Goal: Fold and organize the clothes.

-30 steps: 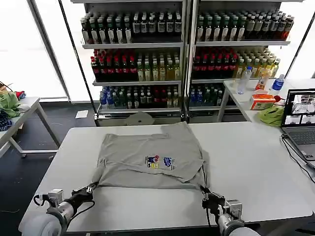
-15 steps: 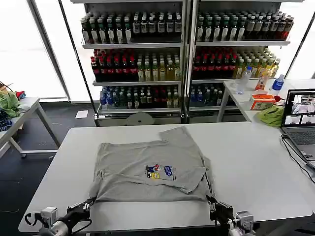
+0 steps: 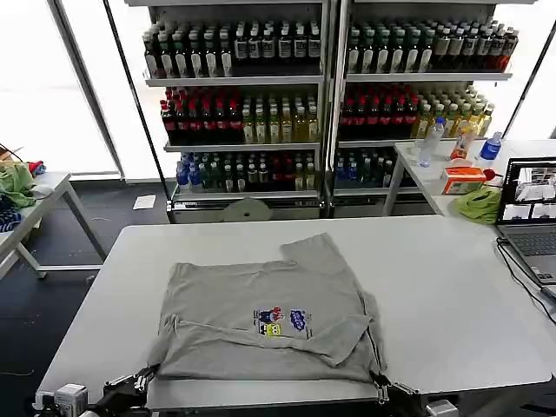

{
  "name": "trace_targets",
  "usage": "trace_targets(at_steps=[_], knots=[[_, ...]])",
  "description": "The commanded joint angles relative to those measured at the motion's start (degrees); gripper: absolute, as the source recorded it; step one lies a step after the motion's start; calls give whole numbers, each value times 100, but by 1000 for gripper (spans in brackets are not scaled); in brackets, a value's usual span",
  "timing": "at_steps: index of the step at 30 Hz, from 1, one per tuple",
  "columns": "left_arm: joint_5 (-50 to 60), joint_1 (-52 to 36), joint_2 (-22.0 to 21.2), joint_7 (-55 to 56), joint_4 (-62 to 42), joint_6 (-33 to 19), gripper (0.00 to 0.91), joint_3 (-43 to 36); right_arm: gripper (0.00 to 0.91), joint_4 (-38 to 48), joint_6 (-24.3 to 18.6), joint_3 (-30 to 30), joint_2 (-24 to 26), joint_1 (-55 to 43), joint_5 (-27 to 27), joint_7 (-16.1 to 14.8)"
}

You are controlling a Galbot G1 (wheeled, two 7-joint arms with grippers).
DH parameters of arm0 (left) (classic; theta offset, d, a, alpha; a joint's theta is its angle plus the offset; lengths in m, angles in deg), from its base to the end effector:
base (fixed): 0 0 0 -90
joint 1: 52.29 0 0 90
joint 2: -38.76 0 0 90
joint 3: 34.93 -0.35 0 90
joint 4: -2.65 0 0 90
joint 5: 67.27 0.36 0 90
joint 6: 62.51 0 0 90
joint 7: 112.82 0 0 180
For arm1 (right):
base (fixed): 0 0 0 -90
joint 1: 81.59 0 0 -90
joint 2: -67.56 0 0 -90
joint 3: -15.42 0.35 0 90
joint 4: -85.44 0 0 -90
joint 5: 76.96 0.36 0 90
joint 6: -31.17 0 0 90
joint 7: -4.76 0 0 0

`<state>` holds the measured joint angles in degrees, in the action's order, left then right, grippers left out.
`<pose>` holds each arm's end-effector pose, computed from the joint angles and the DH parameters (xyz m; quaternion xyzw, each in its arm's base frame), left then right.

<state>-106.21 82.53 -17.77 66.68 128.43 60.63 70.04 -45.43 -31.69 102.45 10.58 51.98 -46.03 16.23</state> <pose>0.1474 0.1399 -0.2519 -0.0830 -0.9344 0.0147 0.3460 0.1255 -0.0505 -0.2625 0.1107 -0.9437 0.0098 0.3116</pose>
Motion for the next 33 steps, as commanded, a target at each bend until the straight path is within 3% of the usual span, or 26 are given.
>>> trace_targets(at_steps=[1,6,11,17,23,28,33], knots=[[-147,303,91,-37,213,4,907,298,907,-106,-50,204,32,132,32,8],[-238,283,182,-142,210,2,907,555,907,-164,-107,417,60,-114,238,19],[-331,-388,495,-159,-150,2,907,534,907,8,-72,500,100,-875,334,-105],[-311,-1315,1088,-664,-869,7,907,106,907,444,605,433,176,-2323,550,-616],[-227,-3153,1453,-1143,-1903,11,907,-1106,907,2065,612,-538,-43,-4326,263,-1141],[-206,-4325,1376,-1226,-2628,8,907,-1921,907,3362,613,-1361,-327,-5867,56,-1250],[-155,-5066,1216,-1269,-3222,3,907,-2528,907,4437,610,-1839,-599,-6707,56,-1371]])
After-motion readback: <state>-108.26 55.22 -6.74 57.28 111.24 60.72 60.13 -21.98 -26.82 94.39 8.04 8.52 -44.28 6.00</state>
